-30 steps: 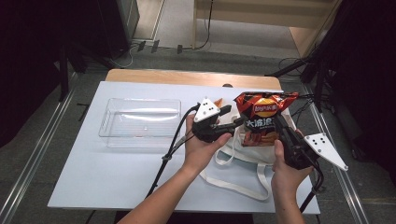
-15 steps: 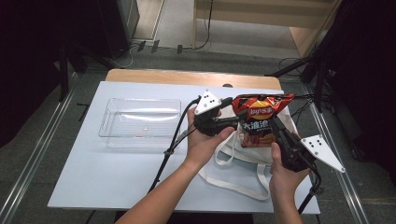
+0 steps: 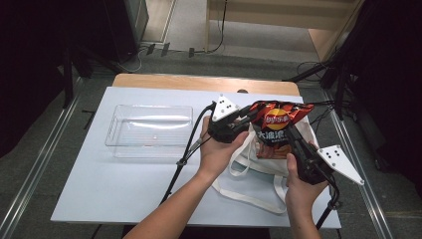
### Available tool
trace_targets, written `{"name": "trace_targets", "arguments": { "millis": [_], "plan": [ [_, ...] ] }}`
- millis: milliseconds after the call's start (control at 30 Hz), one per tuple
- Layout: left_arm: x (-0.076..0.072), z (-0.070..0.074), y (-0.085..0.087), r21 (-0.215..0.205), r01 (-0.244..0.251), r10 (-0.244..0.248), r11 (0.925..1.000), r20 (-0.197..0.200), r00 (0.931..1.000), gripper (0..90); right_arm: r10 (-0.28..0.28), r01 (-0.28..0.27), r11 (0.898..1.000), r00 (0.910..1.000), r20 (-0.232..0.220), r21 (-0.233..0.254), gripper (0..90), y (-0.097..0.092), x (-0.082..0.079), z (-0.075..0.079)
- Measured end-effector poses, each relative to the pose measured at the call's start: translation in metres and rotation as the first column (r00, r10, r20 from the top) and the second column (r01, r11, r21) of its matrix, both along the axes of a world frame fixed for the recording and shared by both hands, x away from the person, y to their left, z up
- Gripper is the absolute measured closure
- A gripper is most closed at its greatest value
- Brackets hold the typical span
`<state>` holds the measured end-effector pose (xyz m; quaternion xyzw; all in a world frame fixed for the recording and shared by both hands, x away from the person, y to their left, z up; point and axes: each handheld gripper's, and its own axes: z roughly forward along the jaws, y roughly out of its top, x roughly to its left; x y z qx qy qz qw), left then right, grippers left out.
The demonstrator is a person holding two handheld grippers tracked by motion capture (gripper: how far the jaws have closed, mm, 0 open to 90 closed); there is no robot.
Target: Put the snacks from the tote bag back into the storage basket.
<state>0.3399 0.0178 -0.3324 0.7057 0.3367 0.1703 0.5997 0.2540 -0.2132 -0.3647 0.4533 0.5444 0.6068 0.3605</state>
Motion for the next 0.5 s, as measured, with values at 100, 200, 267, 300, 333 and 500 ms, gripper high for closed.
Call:
{"name": "trace_targets", "arguments": {
  "millis": [100, 200, 267, 300, 333, 500],
  "plan": [
    [0.0, 0.0, 0.0, -0.012, 0.007, -0.007, 0.9999, -0.008, 0.9999, 83.3, 0.0, 0.0, 1.0, 1.0, -0.003, 0.001, 90.0, 0.001, 0.0, 0.0],
    [0.0, 0.0, 0.0, 0.003, 0.006, -0.006, 1.0, 0.002, 1.0, 88.5, 0.005, -0.005, 1.0, 1.0, -0.001, -0.001, 90.0, 0.002, -0.001, -0.001],
    [0.0, 0.0, 0.0, 0.0, 0.01, -0.01, 0.9999, 0.009, 0.9999, 87.5, -0.001, 0.001, 1.0, 1.0, 0.004, -0.007, 90.0, 0.003, -0.001, -0.001],
    [0.0, 0.0, 0.001, -0.01, 0.016, -0.016, 0.9998, 0.006, 0.9998, 83.5, -0.012, 0.013, 1.0, 0.9999, 0.006, -0.007, 90.0, 0.002, -0.002, 0.0],
    [0.002, -0.001, 0.002, -0.029, 0.027, -0.027, 0.9992, -0.01, 0.9996, 70.4, -0.017, 0.017, 1.0, 0.9998, 0.008, 0.001, 90.0, 0.001, -0.003, 0.0],
    [0.01, -0.009, 0.007, -0.059, 0.028, -0.033, 0.9979, -0.085, 0.9958, 42.8, -0.042, 0.042, 0.999, 0.999, 0.016, 0.017, 90.0, -0.005, -0.005, 0.002]
  ]
}}
